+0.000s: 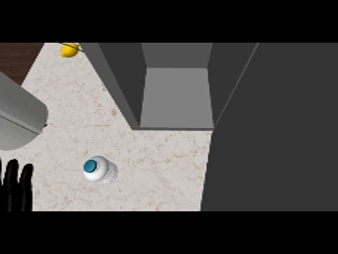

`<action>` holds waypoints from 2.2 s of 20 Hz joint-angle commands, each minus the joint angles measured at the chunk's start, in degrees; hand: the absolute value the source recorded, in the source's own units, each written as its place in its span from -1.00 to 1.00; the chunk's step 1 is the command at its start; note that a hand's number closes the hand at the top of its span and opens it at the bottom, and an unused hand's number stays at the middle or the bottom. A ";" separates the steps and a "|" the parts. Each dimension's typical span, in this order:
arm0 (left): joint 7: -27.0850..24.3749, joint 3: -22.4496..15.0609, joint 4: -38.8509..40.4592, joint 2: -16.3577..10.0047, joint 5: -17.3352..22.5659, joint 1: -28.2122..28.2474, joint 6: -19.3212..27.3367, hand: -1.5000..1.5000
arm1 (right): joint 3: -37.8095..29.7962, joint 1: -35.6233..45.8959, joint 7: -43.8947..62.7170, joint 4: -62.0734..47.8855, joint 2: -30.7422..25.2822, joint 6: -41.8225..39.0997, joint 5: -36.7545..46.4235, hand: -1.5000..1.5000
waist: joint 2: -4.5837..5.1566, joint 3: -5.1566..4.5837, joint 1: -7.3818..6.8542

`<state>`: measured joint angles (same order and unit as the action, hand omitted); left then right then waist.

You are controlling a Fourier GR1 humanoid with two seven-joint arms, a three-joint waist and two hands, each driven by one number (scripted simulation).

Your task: Pick up the bottled water, place it into the cabinet and close the cabinet

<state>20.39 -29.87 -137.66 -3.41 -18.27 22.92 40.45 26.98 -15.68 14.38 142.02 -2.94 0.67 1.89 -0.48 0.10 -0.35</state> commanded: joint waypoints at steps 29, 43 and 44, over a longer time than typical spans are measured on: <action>-5.40 4.99 9.66 -4.68 2.36 -2.97 6.29 -1.00 | 10.41 2.00 4.35 4.64 -5.87 11.46 10.37 -1.00 | 0.31 -0.17 0.65; -13.08 16.99 23.41 -5.18 15.81 -8.45 -0.06 -1.00 | 13.46 5.37 5.64 5.27 -7.63 15.13 11.85 -1.00 | 0.36 -0.15 0.84; -19.55 12.27 25.83 -2.20 15.13 -3.89 0.92 -1.00 | 12.59 3.18 3.98 5.86 -9.39 15.04 11.35 -1.00 | 0.28 -0.16 0.78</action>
<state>4.80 -17.39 -116.07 -7.15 -5.05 18.79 42.48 38.35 -10.20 17.22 142.04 -10.30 15.36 6.76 -0.19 -0.09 0.34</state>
